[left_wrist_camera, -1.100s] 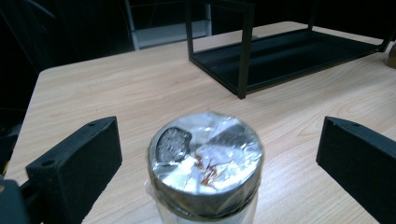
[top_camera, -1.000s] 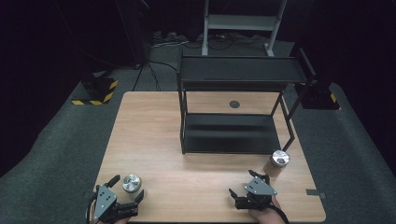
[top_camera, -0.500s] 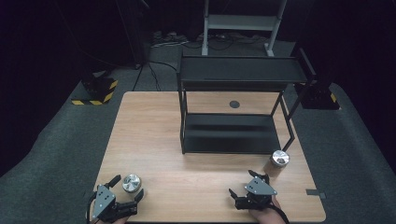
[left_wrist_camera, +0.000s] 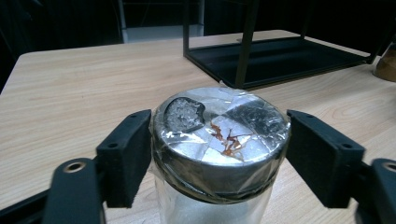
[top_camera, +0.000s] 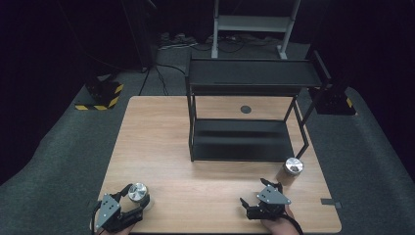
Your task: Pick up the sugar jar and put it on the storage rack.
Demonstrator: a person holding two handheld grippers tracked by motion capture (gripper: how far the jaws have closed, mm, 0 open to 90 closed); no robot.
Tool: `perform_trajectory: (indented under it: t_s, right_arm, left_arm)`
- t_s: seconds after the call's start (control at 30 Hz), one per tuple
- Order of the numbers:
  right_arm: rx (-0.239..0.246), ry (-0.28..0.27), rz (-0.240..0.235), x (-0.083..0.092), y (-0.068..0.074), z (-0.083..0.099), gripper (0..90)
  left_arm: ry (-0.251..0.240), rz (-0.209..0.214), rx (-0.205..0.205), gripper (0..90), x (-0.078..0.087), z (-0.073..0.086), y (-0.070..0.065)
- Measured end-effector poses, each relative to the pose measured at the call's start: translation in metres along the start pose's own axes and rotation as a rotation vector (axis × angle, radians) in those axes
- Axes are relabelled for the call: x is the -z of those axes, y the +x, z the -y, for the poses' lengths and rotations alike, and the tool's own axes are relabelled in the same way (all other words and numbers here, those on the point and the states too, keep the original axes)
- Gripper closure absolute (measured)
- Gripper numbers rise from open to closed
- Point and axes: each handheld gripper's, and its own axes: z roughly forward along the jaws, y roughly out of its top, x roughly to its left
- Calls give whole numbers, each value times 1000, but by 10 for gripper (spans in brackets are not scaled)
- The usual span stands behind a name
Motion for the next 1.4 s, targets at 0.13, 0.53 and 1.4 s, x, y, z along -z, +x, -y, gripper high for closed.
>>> perform_trajectory:
  t_s: [0.13, 0.53, 1.4]
  right_arm:
    - [-4, -1, 1, 0, 0, 0, 0]
    - [-5, 4, 4, 0, 1, -1, 0]
    - [-4, 24, 2, -2, 0, -4, 0]
  left_arm:
    - [-12, -7, 6, 310, 1, 3, -1]
    - [-15, -13, 9, 342, 2, 3, -1]
    - [-64, -3, -9, 342, 1, -35, -16]
